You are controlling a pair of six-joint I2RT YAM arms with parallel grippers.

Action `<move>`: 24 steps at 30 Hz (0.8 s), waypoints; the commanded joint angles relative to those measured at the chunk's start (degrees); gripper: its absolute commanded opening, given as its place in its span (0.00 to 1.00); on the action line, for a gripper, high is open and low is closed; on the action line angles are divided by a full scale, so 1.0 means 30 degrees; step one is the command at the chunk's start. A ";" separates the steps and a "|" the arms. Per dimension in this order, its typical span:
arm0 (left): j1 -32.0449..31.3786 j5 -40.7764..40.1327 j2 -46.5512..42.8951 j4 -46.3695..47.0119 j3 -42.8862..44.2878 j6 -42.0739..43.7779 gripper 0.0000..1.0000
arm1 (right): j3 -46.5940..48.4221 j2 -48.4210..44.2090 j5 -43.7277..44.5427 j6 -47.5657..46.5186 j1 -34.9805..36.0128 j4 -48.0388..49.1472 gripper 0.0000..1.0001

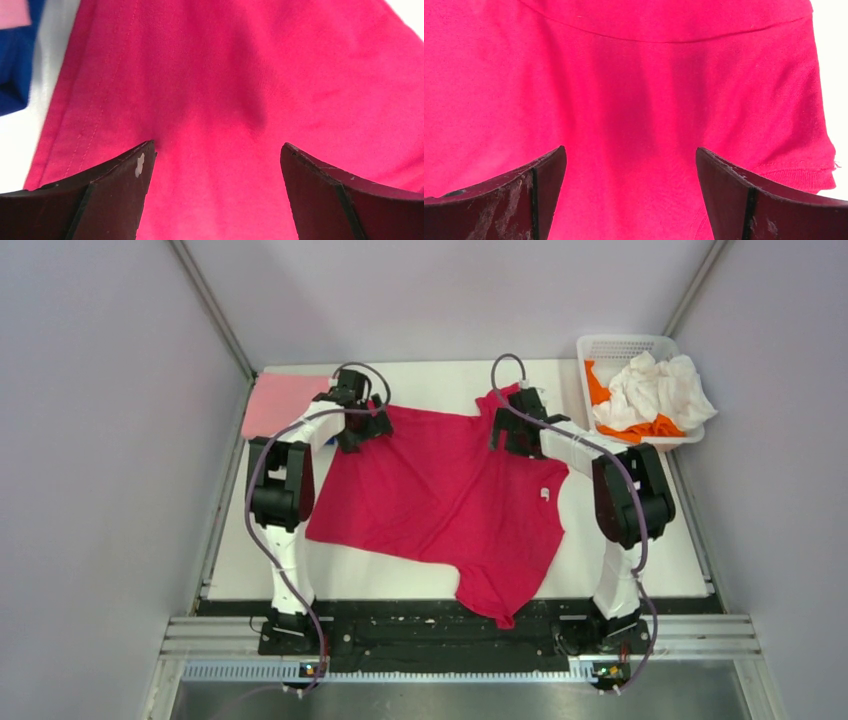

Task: Fold and stack the t-shirts
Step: Flatten out the tshirt

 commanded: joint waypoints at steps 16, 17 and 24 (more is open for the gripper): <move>0.0168 -0.2199 0.4457 -0.3427 0.5066 -0.2287 0.99 | 0.8859 0.8030 0.0979 -0.0840 -0.2357 -0.1930 0.99; 0.0168 -0.2053 0.4703 -0.3444 0.5398 -0.2377 0.99 | 0.9441 0.8403 0.1007 -0.1011 -0.2437 -0.2028 0.99; 0.0148 -0.1102 0.4604 -0.3554 0.7226 -0.2191 0.99 | 1.2547 0.8915 0.0795 -0.1181 -0.2785 -0.3039 0.99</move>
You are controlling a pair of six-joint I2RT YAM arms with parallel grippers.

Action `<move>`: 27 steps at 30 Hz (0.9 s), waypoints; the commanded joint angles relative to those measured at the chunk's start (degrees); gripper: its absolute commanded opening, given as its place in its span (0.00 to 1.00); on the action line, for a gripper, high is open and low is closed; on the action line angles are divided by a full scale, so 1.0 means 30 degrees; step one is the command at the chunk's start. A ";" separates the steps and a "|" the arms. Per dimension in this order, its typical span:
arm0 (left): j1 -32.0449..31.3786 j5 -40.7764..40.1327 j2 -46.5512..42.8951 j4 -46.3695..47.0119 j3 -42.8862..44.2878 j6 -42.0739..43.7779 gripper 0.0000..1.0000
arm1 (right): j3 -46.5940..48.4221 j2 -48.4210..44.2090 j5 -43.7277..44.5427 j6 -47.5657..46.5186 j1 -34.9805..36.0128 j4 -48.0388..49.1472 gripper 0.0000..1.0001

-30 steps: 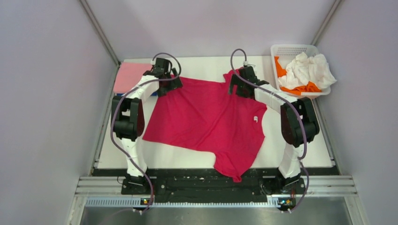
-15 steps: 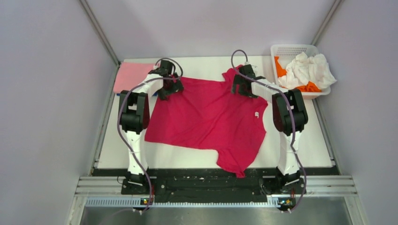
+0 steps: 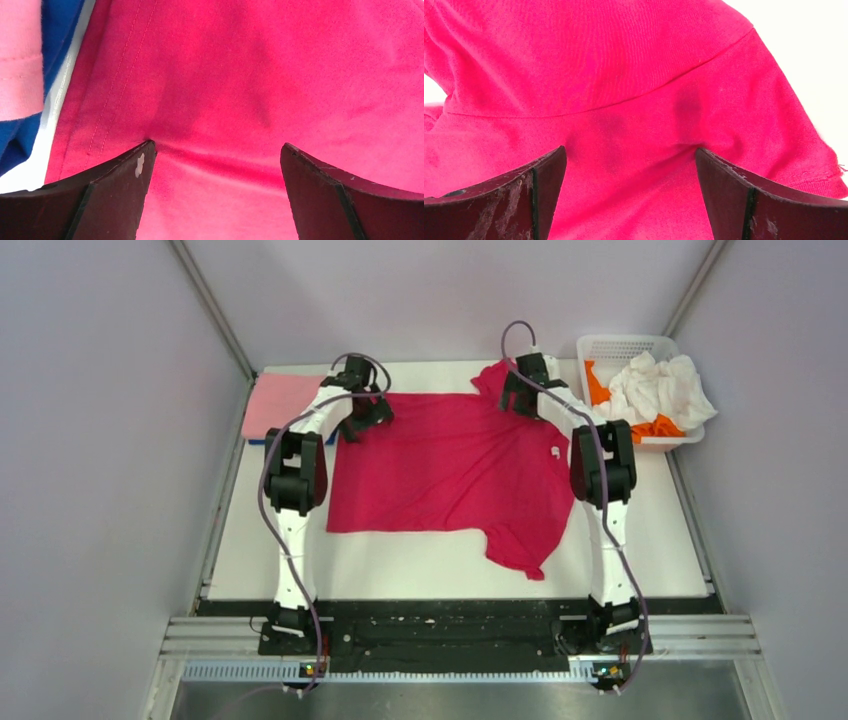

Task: Fold and stack the t-shirts
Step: Flatten out the tshirt, then grab the side of the flattened tshirt closest away from the robot with both arms

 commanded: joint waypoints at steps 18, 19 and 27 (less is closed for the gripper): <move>-0.0975 -0.0072 -1.8118 0.2865 -1.7730 -0.0502 0.99 | -1.9201 -2.0037 -0.0517 0.4011 0.5662 -0.1621 0.99; -0.0975 -0.0045 -1.8717 0.2819 -1.8486 -0.0508 0.99 | -1.9969 -2.0726 -0.0812 0.4442 0.6346 -0.1993 0.99; -0.0975 -0.0609 -2.2497 0.1937 -2.2505 -0.0986 0.99 | -2.2992 -2.2145 -0.1952 0.6105 1.0895 -0.4034 0.99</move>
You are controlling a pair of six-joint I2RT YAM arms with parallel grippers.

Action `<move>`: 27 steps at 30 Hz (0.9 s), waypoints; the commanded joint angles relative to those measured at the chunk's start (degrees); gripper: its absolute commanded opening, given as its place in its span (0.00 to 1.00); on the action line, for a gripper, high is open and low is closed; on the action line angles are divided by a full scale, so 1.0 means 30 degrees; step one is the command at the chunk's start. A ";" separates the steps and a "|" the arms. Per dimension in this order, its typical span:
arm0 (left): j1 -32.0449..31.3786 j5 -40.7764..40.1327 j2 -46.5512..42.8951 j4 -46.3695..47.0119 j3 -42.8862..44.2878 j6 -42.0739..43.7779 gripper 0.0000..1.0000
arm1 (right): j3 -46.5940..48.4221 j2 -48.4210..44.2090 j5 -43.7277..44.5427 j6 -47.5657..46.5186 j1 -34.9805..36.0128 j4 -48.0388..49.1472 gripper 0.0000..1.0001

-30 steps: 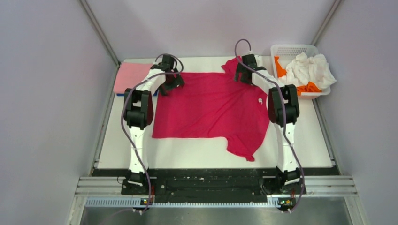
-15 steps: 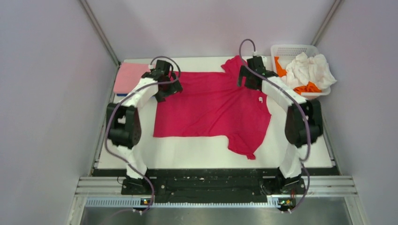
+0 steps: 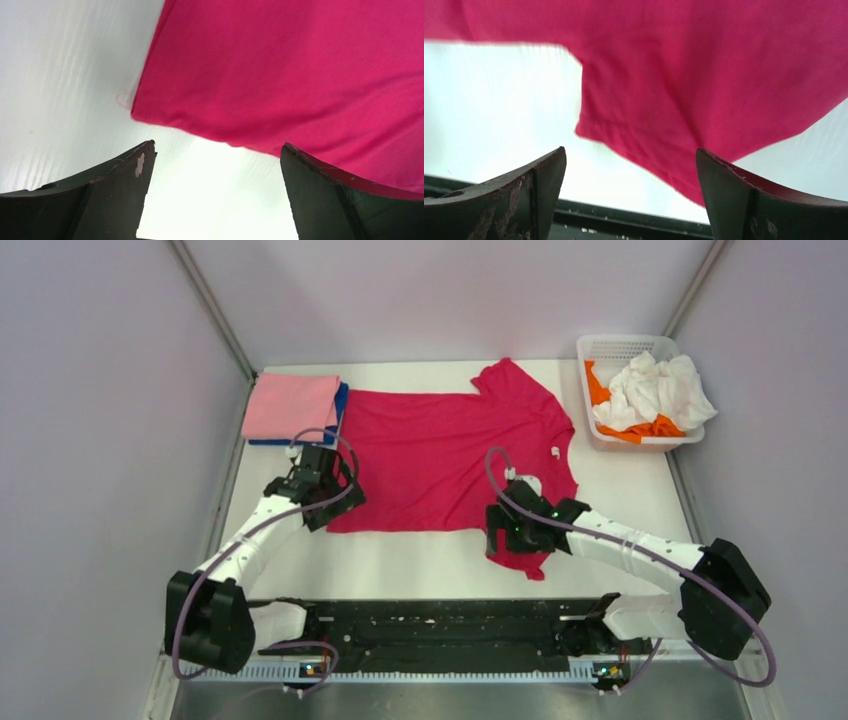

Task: Fold and stack the t-shirts
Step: Grab the side of the flattened tshirt closest away from the robot with both arms

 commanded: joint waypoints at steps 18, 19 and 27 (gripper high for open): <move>0.0437 -0.2814 -0.3125 -0.0178 -0.4417 -0.2943 0.96 | 0.0087 -0.0214 0.1622 0.2285 0.4214 -0.2119 0.99; 0.0530 -0.2861 -0.2888 0.0040 -0.4459 -0.3069 0.95 | 0.0195 -0.0419 0.1980 0.2344 0.4211 -0.2396 0.99; 0.2296 -0.2047 -0.0810 0.2218 -0.4738 -0.4441 0.71 | -0.0259 -0.1591 0.4121 0.2815 0.3792 -0.4011 0.99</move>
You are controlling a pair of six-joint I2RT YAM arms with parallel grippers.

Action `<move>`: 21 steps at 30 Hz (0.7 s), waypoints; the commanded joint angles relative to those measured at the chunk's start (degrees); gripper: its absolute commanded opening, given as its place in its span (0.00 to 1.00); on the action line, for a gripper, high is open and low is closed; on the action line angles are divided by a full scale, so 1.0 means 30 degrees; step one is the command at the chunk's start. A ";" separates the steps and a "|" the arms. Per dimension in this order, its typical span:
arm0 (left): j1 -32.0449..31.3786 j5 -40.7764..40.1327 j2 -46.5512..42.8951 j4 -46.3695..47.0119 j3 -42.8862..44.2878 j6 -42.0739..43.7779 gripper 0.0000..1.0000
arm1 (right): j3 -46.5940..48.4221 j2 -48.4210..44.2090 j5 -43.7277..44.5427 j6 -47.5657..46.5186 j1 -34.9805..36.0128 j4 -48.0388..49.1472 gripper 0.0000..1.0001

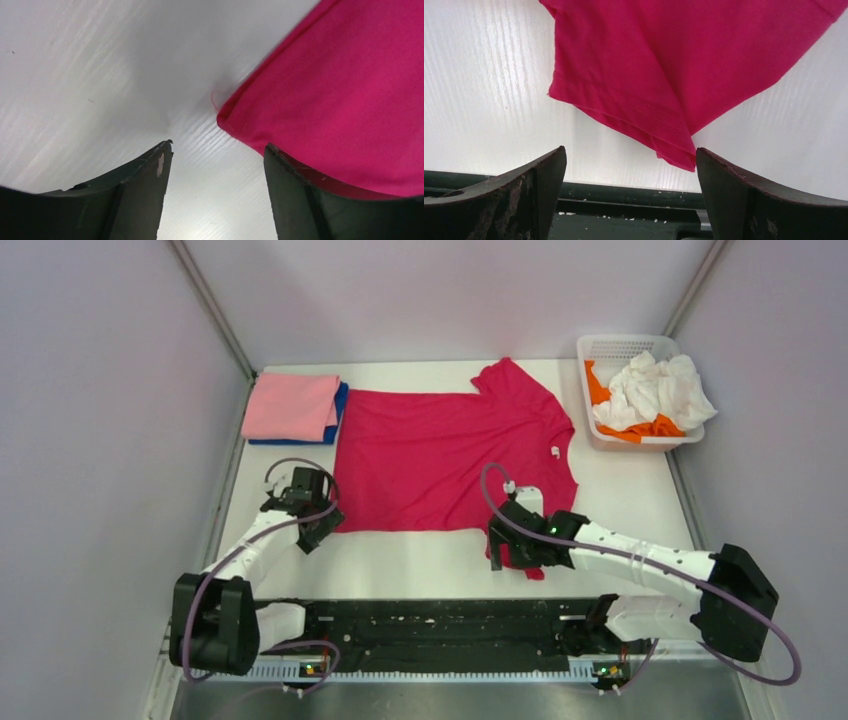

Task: Fold and stack the t-shirts
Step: Grab the side of the flattened tshirt closest away from the robot with both arms

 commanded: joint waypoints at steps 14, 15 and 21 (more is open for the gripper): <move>0.0516 0.1042 0.3076 0.2981 -0.0245 -0.1462 0.00 | -0.1757 0.0287 -0.0987 -0.0663 -0.0587 0.1700 0.77; 0.0516 0.0970 0.3172 0.2888 -0.0136 -0.1423 0.00 | -0.1816 0.0453 -0.1031 -0.0635 -0.0597 0.1679 0.75; 0.0531 -0.0172 0.2403 0.2085 0.0101 -0.1260 0.00 | -0.1995 0.1289 -0.1421 -0.0583 -0.0590 0.1693 0.61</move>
